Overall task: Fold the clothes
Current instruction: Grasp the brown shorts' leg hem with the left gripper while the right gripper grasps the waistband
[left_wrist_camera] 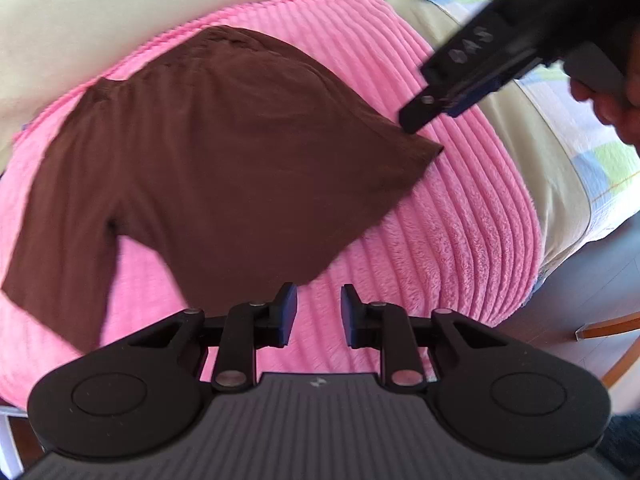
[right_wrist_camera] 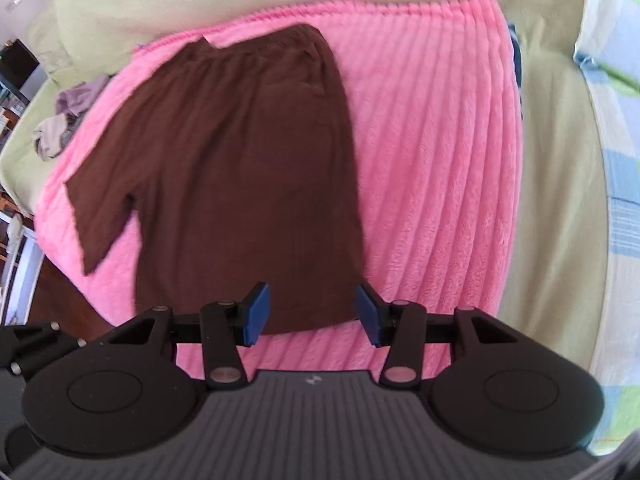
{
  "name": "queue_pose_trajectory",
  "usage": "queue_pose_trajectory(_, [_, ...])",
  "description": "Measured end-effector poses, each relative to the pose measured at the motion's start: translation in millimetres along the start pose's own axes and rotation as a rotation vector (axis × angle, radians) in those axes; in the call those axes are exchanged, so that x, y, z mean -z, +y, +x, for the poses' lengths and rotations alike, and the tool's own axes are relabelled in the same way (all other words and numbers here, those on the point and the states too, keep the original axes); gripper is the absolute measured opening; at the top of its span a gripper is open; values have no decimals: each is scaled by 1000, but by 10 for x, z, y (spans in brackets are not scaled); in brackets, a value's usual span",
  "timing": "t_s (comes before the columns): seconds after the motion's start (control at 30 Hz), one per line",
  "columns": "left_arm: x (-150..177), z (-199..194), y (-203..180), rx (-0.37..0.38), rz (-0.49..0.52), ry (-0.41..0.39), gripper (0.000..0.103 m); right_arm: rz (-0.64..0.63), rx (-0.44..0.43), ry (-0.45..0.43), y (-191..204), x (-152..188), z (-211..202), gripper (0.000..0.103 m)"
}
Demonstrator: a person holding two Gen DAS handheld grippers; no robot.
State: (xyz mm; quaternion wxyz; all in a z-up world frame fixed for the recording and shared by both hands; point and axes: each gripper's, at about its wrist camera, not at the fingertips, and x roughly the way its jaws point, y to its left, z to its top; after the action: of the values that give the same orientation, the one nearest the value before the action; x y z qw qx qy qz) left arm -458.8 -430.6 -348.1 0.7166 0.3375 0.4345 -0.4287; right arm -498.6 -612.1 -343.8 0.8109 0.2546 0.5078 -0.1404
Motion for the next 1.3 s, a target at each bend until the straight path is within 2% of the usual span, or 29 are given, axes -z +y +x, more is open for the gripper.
queue_pose_trajectory(0.13, [21,209,-104,3,41,-10,29,-45,72,27,-5,53,351,49])
queue_pose_trajectory(0.2, [19,250,-119,-5,47,-19,29,-89,57,51,25,82,440,8])
queue_pose_trajectory(0.23, [10,268,-124,-13,54,-27,29,-76,32,49,31,88,415,4])
queue_pose_trajectory(0.3, [-9,292,-131,-29,67,-46,30,-29,-24,31,30,86,312,3])
queue_pose_trajectory(0.47, [-125,294,-168,-53,112,-121,30,204,-137,-19,-125,-14,-62,4])
queue_pose_trajectory(0.53, [-164,298,-217,-52,145,-149,35,285,-186,-38,-183,-69,-201,4])
queue_pose_trajectory(0.77, [-260,249,-510,-186,303,-275,39,332,-193,11,-197,-129,-207,4])
queue_pose_trajectory(0.9, [-310,282,-628,-250,374,-332,49,337,-203,56,-222,-172,-133,4])
queue_pose_trajectory(0.97, [-353,328,-683,-250,399,-359,49,341,-220,72,-222,-172,-109,4])
queue_pose_trajectory(1.0, [-371,344,-704,-249,408,-372,46,339,-229,81,-221,-188,-89,4])
queue_pose_trajectory(1.03, [-389,358,-702,-240,403,-375,39,342,-234,86,-229,-205,-69,4])
queue_pose_trajectory(1.07, [-407,373,-700,-230,398,-378,1,340,-241,98,-237,-226,-37,7])
queue_pose_trajectory(1.1, [-426,387,-698,-220,393,-381,0,338,-250,121,-248,-247,-11,9])
queue_pose_trajectory(1.13, [-448,384,-635,-198,344,-375,0,339,-255,137,-252,-260,9,25])
queue_pose_trajectory(1.17, [-457,361,-553,-178,290,-374,0,340,-266,155,-273,-295,34,47])
queue_pose_trajectory(1.2, [-465,341,-478,-171,249,-366,0,332,-271,151,-286,-324,38,51])
queue_pose_trajectory(1.3, [-477,239,-230,-157,127,-341,0,130,-216,67,-282,-582,1,52])
